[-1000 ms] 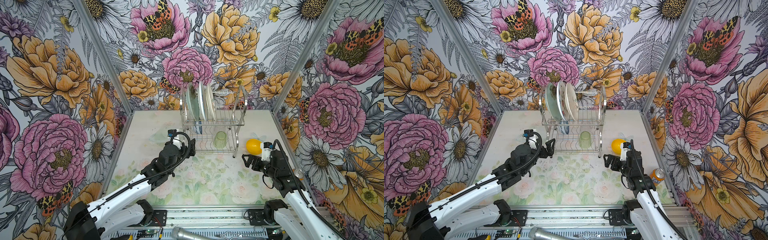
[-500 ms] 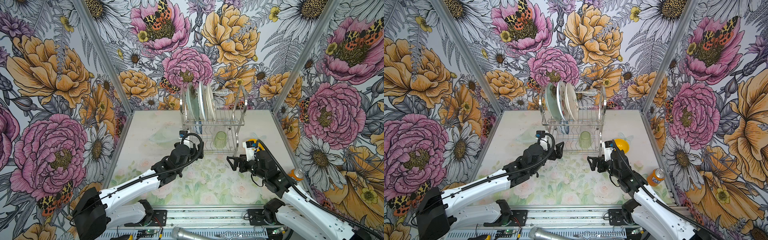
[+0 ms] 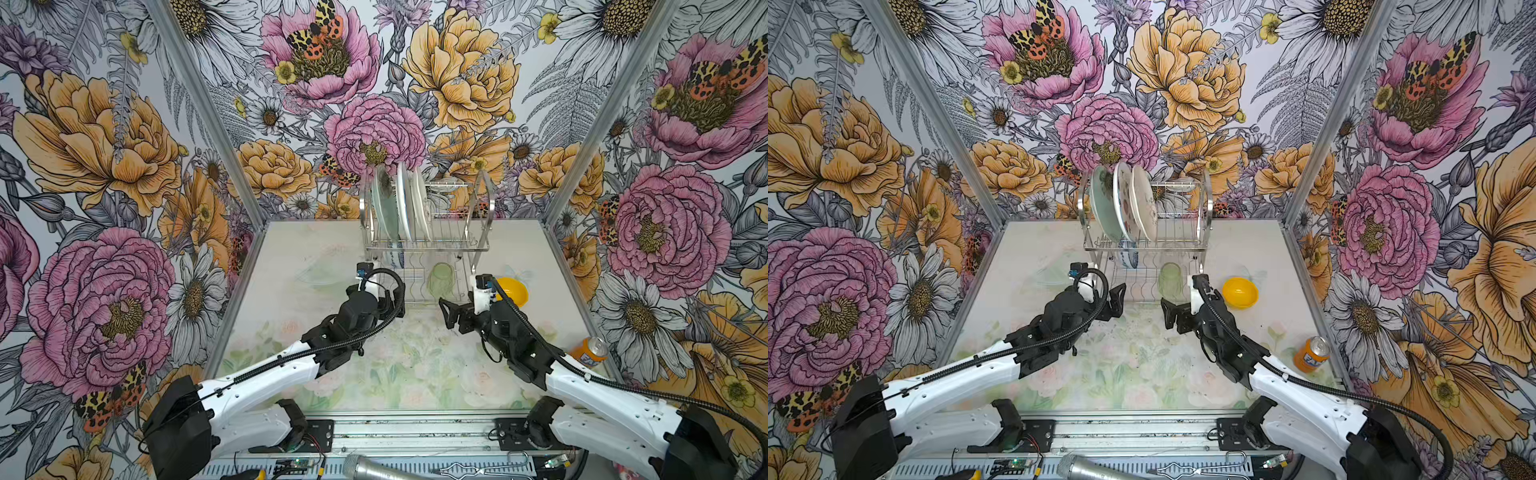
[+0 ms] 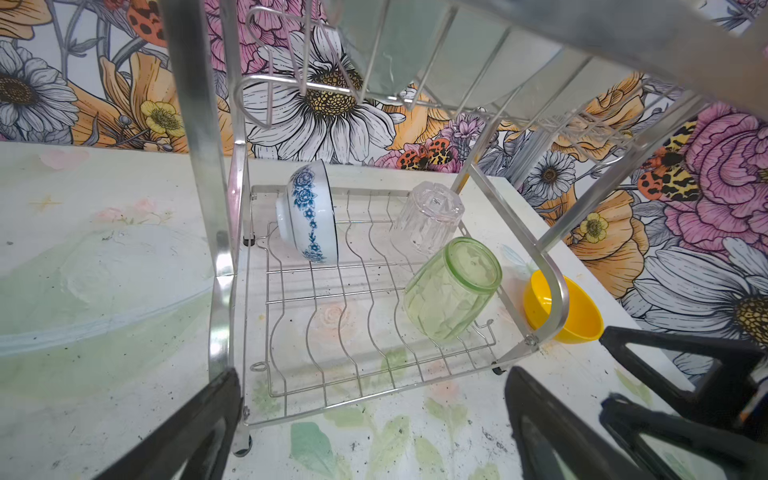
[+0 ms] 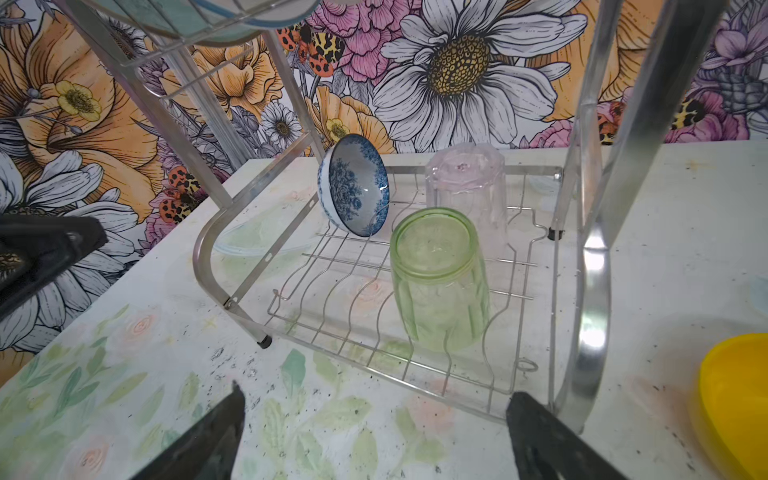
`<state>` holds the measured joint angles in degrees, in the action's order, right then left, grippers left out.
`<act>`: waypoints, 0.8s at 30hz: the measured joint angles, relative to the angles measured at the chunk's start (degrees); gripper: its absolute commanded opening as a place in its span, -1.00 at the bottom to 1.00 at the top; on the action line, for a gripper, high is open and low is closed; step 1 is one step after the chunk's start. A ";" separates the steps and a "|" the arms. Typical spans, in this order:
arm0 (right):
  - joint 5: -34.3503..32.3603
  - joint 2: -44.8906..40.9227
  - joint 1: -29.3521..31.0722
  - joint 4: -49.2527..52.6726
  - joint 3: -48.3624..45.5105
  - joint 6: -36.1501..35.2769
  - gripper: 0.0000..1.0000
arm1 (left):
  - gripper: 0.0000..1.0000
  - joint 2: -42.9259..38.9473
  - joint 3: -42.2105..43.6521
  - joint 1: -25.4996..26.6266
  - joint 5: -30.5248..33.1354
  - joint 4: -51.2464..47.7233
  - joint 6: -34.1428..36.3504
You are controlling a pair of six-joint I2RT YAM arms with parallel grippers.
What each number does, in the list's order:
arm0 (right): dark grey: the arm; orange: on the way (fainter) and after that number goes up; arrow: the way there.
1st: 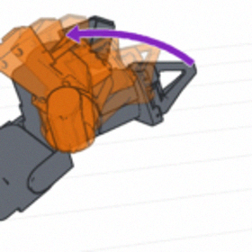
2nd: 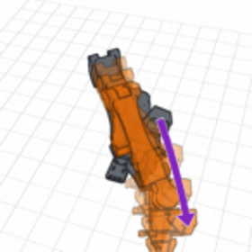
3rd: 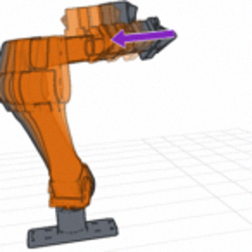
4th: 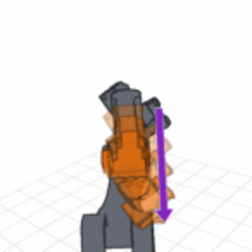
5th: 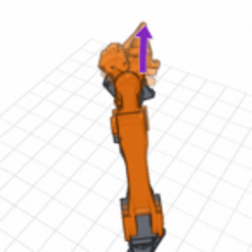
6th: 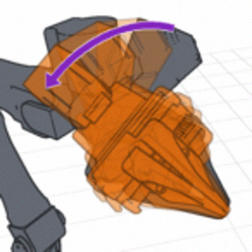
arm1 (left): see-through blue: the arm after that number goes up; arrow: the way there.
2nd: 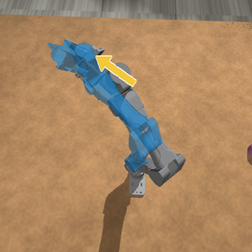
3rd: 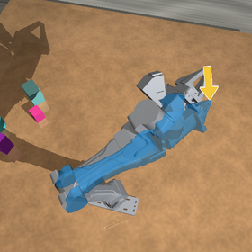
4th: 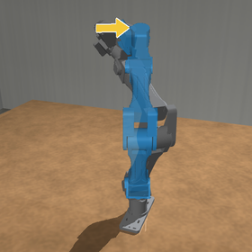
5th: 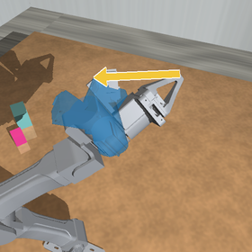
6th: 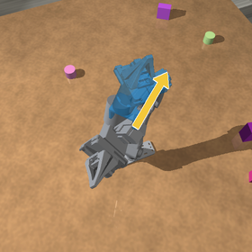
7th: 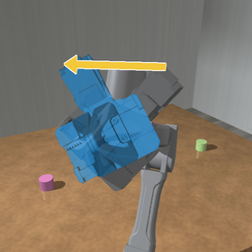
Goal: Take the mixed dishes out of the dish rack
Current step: 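Move the right gripper over the green glass in the rack while the left arm shifts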
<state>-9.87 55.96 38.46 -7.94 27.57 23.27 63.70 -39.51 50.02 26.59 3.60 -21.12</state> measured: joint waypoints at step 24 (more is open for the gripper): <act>-5.35 19.63 0.37 -12.28 5.14 -2.60 0.99 | 0.98 -1.46 3.63 -3.50 -0.33 4.22 6.75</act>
<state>-15.22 75.59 38.83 -20.23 32.71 20.67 62.24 -35.88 46.52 26.26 7.81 -14.37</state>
